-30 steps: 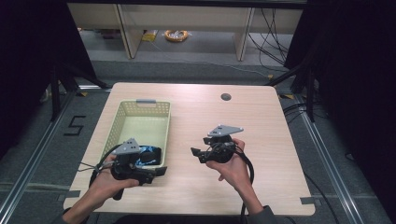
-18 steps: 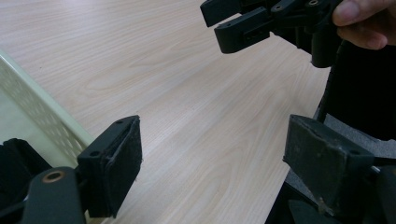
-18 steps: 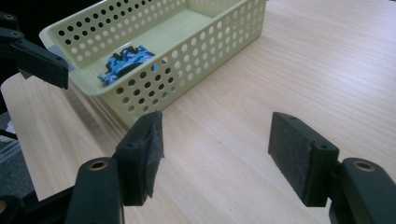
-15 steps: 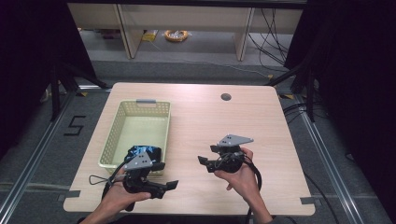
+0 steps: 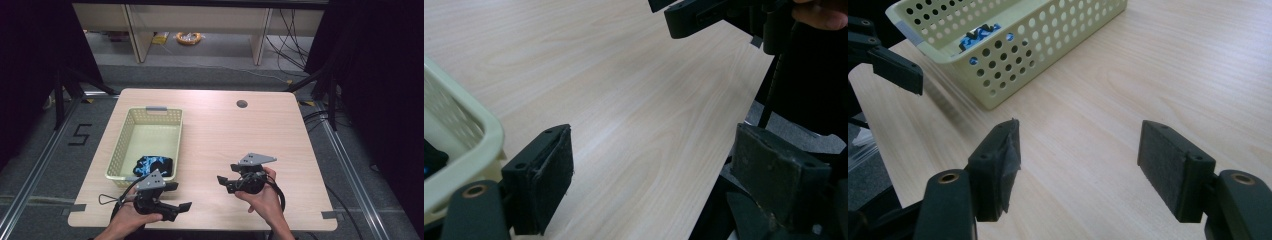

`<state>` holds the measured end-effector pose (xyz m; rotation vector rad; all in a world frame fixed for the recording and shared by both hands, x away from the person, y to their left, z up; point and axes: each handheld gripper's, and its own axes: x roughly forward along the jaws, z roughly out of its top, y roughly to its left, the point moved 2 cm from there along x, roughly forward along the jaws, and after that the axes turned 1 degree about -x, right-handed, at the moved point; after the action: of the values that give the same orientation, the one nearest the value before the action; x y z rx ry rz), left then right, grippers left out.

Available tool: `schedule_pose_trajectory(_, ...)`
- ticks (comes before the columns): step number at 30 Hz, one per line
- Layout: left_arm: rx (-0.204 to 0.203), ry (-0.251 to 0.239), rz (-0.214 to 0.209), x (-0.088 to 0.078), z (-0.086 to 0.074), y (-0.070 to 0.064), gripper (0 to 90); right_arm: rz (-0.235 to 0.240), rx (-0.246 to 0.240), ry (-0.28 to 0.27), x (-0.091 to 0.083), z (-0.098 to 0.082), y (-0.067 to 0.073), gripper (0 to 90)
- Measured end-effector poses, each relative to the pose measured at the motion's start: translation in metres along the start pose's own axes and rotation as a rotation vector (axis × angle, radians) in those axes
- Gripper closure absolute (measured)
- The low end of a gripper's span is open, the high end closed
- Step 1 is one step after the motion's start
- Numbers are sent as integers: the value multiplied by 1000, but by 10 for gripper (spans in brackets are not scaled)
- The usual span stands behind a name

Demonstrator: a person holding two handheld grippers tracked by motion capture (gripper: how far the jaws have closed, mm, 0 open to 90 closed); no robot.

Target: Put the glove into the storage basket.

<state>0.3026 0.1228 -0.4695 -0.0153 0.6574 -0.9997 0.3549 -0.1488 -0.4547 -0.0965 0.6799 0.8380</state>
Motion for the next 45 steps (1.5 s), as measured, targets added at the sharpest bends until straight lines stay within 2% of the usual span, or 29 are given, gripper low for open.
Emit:
schedule_pose_trajectory(2,-3,8,-6,1,-4,-1,164,-12,-5,-1,-1,-3,1,340)
schedule_pose_trajectory(4,25,23,19,1,-8,-1,166,6,5,5,-1,-5,2,339)
schedule_pose_trajectory(5,12,13,10,2,-9,-2,168,1,16,19,-2,-6,4,338)
schedule_pose_trajectory(6,22,18,12,2,-11,-2,168,-11,-5,17,-2,-8,3,336)
schedule_pose_trajectory(7,43,27,11,1,-12,-1,169,-8,3,16,-2,-9,4,335)
schedule_pose_trajectory(8,37,18,16,2,-13,-2,169,9,-11,7,-1,-10,4,334)
schedule_pose_trajectory(9,48,39,15,0,-14,-1,170,0,-5,21,-3,-11,5,331)
schedule_pose_trajectory(10,46,20,24,2,-15,-3,170,4,16,26,-3,-13,8,330)
schedule_pose_trajectory(11,57,28,27,1,-17,-3,171,18,-13,14,-1,-14,6,327)
schedule_pose_trajectory(12,40,37,21,1,-18,-4,171,1,-6,22,-2,-16,7,324)
schedule_pose_trajectory(14,50,32,17,2,-21,-5,171,27,11,30,-1,-20,10,314)
schedule_pose_trajectory(15,64,57,34,1,-23,-5,171,20,-13,18,-1,-21,9,308)
schedule_pose_trajectory(18,65,49,33,4,-29,-8,174,17,1,29,0,-26,12,254)
schedule_pose_trajectory(19,88,61,35,4,-31,-7,174,26,-6,26,1,-28,11,236)
schedule_pose_trajectory(20,86,72,43,5,-34,-7,174,1,10,35,1,-30,13,228)
schedule_pose_trajectory(22,101,87,48,7,-39,-6,174,16,-12,34,2,-33,13,230)
schedule_pose_trajectory(25,106,115,56,6,-44,-3,175,5,-2,56,2,-39,13,229)
schedule_pose_trajectory(26,88,104,49,7,-46,-4,175,21,26,68,2,-41,16,229)
schedule_pose_trajectory(27,64,103,55,7,-48,-5,175,31,1,61,3,-42,14,228)
schedule_pose_trajectory(28,78,106,54,6,-49,-3,175,27,1,59,3,-43,14,227)
schedule_pose_trajectory(29,52,103,61,5,-51,-3,175,8,-5,62,1,-45,14,226)
schedule_pose_trajectory(30,82,129,68,3,-52,0,175,26,23,70,0,-46,17,226)
schedule_pose_trajectory(32,49,108,67,3,-54,-1,175,15,-10,60,-1,-49,15,223)
schedule_pose_trajectory(33,72,112,65,2,-55,0,175,16,-8,66,-2,-51,15,223)
schedule_pose_trajectory(35,63,113,58,1,-57,0,174,23,0,75,-2,-56,18,227)
schedule_pose_trajectory(36,71,124,63,0,-58,0,173,8,-23,80,-3,-58,18,228)
schedule_pose_trajectory(37,45,122,60,0,-59,-2,172,9,-42,84,-3,-60,18,228)
schedule_pose_trajectory(43,119,147,95,-2,-65,1,165,15,-64,113,-5,-72,25,220)
schedule_pose_trajectory(45,104,135,94,-2,-65,1,164,12,-77,119,-6,-75,28,211)
